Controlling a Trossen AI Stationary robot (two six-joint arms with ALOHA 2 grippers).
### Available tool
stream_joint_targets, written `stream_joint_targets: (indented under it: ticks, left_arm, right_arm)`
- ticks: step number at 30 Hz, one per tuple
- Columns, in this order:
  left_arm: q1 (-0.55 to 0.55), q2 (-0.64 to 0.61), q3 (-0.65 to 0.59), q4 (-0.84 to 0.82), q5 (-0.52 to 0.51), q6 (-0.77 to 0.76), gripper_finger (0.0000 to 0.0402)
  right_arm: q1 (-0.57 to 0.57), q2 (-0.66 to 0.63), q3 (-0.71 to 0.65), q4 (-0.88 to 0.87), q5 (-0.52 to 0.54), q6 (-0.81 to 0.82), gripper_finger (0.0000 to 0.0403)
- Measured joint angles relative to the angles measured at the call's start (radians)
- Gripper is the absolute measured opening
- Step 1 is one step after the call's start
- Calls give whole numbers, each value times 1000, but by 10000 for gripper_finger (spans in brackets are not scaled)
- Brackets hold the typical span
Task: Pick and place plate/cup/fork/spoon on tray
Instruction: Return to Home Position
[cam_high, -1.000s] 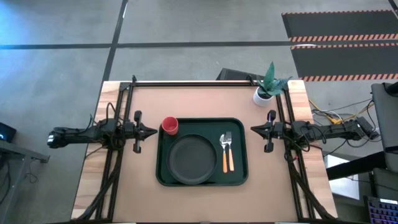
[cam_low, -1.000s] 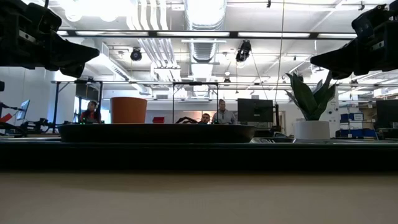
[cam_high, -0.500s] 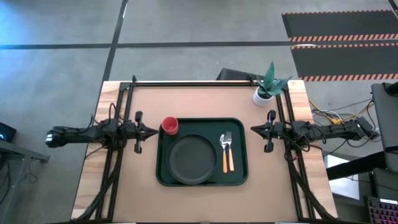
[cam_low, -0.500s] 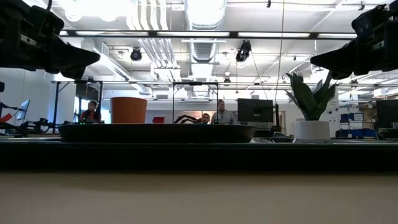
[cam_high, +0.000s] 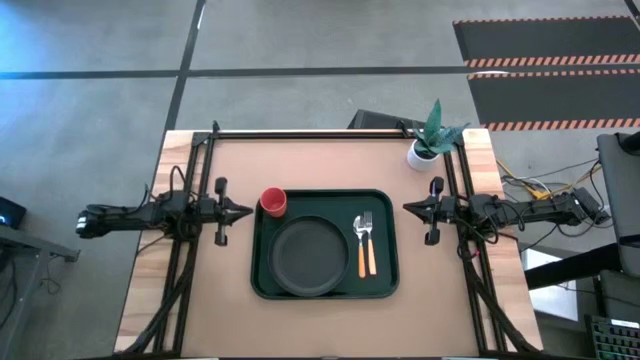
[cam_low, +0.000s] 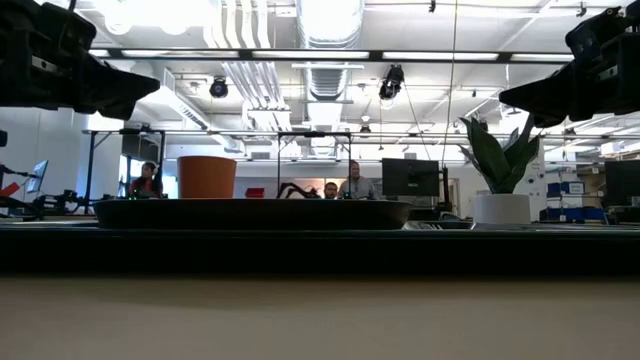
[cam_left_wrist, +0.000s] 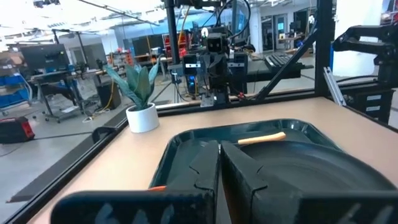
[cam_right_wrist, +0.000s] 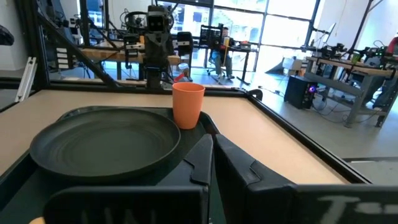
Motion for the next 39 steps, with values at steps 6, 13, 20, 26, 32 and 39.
stream_joint_targets:
  ticks: [6, 13, 20, 26, 32, 39]
  left_arm:
    - [0, -4, 14, -45, 16, 29, 0]
    - [0, -1, 51, -144, 10, 22, 0]
    - [0, 0, 56, -147, 4, 19, 0]
    - [0, 11, 49, -115, 4, 19, 0]
    - [0, 12, 49, -106, 5, 19, 0]
    - [0, 12, 49, -98, 5, 18, 0]
  right_arm:
    - [0, 0, 0, 0, 0, 0, 9]
    - [0, 0, 0, 0, 0, -25, 9]
    - [0, 0, 0, 0, 0, -27, 9]
    - [0, 0, 0, 0, 0, -27, 9]
    - [0, 0, 0, 0, 0, -27, 9]
    - [0, 0, 0, 0, 0, 29, 9]
